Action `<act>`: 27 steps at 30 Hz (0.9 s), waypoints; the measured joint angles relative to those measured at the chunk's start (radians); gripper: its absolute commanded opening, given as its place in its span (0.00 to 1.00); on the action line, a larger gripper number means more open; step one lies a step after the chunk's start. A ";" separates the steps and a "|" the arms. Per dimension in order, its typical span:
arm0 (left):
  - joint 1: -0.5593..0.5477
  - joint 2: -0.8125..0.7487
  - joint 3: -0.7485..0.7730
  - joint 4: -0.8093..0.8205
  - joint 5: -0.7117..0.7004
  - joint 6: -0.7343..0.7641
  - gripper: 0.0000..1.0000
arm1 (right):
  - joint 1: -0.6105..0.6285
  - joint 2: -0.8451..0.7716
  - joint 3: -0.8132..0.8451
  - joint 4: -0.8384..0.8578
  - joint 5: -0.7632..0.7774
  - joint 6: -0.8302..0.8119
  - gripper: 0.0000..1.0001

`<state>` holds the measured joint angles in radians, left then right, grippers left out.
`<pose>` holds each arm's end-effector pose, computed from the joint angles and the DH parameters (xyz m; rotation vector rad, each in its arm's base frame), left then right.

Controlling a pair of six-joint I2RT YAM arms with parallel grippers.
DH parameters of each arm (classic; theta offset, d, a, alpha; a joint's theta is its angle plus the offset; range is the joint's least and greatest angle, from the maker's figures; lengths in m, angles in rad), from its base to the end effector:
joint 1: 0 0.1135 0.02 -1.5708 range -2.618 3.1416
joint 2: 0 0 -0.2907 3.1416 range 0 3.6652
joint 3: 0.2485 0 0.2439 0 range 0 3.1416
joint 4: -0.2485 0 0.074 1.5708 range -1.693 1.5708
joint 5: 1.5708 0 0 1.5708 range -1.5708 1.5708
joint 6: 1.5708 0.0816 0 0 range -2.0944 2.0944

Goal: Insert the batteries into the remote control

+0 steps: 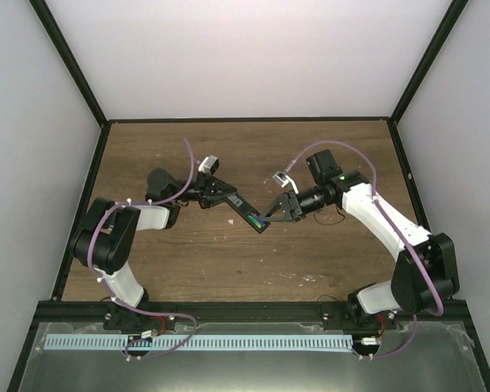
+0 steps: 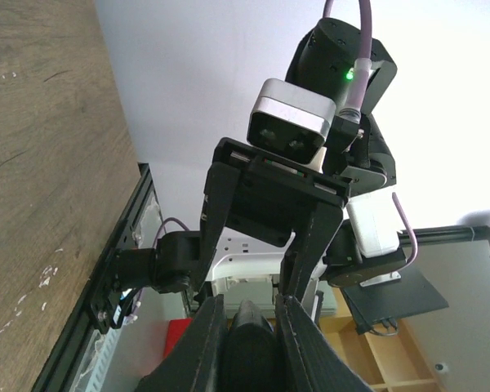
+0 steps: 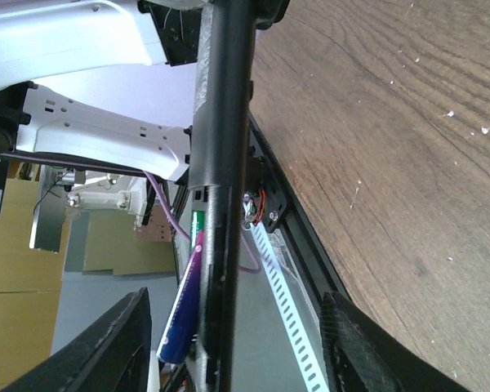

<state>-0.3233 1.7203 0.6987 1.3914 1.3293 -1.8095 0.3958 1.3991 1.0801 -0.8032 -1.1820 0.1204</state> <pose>0.2830 -0.1784 0.2644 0.2306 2.0989 -2.3025 0.2100 0.1696 0.2882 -0.7166 2.4051 1.7539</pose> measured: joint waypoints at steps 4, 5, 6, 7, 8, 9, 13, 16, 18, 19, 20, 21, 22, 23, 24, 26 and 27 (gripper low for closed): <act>0.000 -0.007 0.000 -0.066 0.000 0.049 0.00 | 0.000 0.000 0.000 -0.005 -0.009 -0.014 0.44; 0.000 -0.011 0.000 -0.086 0.000 0.063 0.00 | 0.000 0.000 0.000 -0.006 -0.011 -0.015 0.44; 0.000 -0.016 0.000 -0.108 0.000 0.079 0.00 | 0.000 0.000 0.000 -0.007 -0.012 -0.019 0.43; 0.000 -0.023 0.000 -0.130 0.000 0.095 0.00 | 0.000 0.000 0.000 -0.008 -0.013 -0.022 0.42; 0.000 -0.030 0.001 -0.155 0.000 0.113 0.00 | 0.000 0.001 0.000 -0.011 -0.014 -0.026 0.42; 0.000 -0.036 0.002 -0.174 0.000 0.127 0.00 | 0.000 0.002 0.000 -0.013 -0.015 -0.030 0.41; 0.000 -0.052 0.015 -0.242 0.000 0.179 0.00 | 0.000 0.012 0.000 -0.020 -0.015 -0.041 0.40; 0.000 -0.055 0.021 -0.271 0.000 0.201 0.00 | 0.001 0.023 0.000 -0.024 -0.016 -0.049 0.39; 0.000 -0.055 0.021 -0.284 0.000 0.212 0.00 | 0.004 0.029 0.000 -0.026 -0.016 -0.055 0.37; 0.000 -0.055 0.021 -0.288 0.000 0.216 0.00 | 0.007 0.033 0.000 -0.027 -0.016 -0.056 0.37; 0.000 -0.055 0.021 -0.292 0.000 0.218 0.00 | 0.008 0.035 0.000 -0.027 -0.016 -0.056 0.36; 0.000 -0.055 0.021 -0.296 0.000 0.220 0.00 | 0.010 0.036 0.001 -0.027 -0.016 -0.057 0.36; 0.000 -0.055 0.021 -0.300 0.000 0.222 0.00 | 0.012 0.038 0.002 -0.027 -0.017 -0.058 0.35; 0.000 -0.055 0.021 -0.304 0.000 0.224 0.00 | 0.014 0.040 0.004 -0.027 -0.019 -0.058 0.34; 0.000 -0.055 0.021 -0.309 0.000 0.226 0.00 | 0.014 0.042 0.005 -0.027 -0.020 -0.059 0.33; 0.000 -0.055 0.021 -0.316 0.000 0.232 0.00 | 0.017 0.046 0.006 -0.027 -0.022 -0.060 0.32; 0.000 -0.055 0.021 -0.319 0.000 0.236 0.00 | 0.019 0.047 0.006 -0.027 -0.022 -0.059 0.31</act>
<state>-0.3237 1.6657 0.7197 1.0725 1.3293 -1.5738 0.4145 1.4464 1.0863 -0.8303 -1.2037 0.0612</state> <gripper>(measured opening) 0.150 0.331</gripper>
